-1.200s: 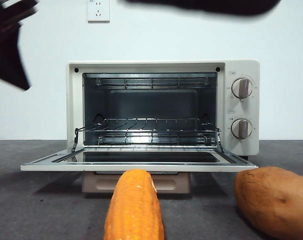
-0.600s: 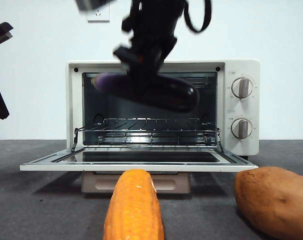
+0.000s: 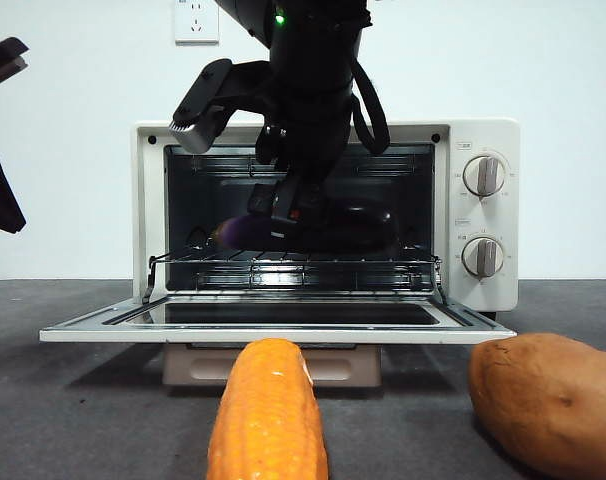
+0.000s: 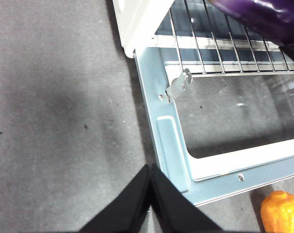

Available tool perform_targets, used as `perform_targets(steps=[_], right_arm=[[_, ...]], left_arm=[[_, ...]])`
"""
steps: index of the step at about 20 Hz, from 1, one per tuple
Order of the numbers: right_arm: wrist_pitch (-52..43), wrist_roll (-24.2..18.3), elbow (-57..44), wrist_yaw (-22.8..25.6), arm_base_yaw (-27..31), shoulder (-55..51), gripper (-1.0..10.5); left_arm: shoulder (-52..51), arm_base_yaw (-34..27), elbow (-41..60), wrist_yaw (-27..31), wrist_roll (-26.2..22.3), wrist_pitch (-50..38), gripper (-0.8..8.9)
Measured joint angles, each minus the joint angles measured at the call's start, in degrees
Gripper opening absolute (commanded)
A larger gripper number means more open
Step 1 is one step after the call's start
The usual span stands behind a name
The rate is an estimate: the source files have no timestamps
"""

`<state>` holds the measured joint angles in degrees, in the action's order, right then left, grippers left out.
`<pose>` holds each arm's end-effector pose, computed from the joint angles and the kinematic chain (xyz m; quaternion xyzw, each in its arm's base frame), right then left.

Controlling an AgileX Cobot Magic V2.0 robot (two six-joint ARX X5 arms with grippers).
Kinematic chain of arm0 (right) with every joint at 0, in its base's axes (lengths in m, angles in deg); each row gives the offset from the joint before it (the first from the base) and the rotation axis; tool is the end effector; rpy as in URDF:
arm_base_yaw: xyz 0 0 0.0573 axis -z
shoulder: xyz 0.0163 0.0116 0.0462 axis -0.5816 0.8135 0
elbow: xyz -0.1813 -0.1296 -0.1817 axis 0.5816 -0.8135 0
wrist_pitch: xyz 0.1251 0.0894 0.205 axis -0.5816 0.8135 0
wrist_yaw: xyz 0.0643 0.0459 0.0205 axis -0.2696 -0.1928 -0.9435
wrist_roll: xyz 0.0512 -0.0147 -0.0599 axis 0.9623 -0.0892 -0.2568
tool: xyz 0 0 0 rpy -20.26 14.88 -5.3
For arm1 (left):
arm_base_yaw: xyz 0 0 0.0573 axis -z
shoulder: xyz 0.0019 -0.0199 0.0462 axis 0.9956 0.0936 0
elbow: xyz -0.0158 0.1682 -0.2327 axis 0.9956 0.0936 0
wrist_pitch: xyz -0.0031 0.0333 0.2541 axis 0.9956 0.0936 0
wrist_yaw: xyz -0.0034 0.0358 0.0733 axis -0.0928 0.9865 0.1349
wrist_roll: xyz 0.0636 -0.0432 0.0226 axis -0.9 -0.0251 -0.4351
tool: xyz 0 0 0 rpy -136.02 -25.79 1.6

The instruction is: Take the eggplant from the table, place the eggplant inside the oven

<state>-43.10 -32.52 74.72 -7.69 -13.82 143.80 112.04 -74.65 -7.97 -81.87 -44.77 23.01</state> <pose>0.3036 0.3008 0.2231 -0.5485 0.2261 0.2353 0.7698 0.2082 -0.0572 0.2261 -0.1034 0.3982 -0.1893 0.8916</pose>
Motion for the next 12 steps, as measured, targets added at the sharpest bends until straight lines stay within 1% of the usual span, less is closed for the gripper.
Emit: perform_targets(steps=[2, 7, 12], right_arm=[[-0.1, 0.3, 0.0, 0.0, 0.0, 0.1, 3.1], [-0.3, 4.3, 0.0, 0.0, -0.4, 0.1, 3.1], [-0.3, 4.7, 0.0, -0.1, -1.1, 0.1, 3.1]], left_arm=[[0.0, 0.0, 0.0, 0.0, 0.0, -0.1, 0.06], [0.0, 0.0, 0.0, 0.0, 0.0, -0.2, 0.06], [2.0, 0.0, 0.0, 0.0, 0.0, -1.3, 0.06]])
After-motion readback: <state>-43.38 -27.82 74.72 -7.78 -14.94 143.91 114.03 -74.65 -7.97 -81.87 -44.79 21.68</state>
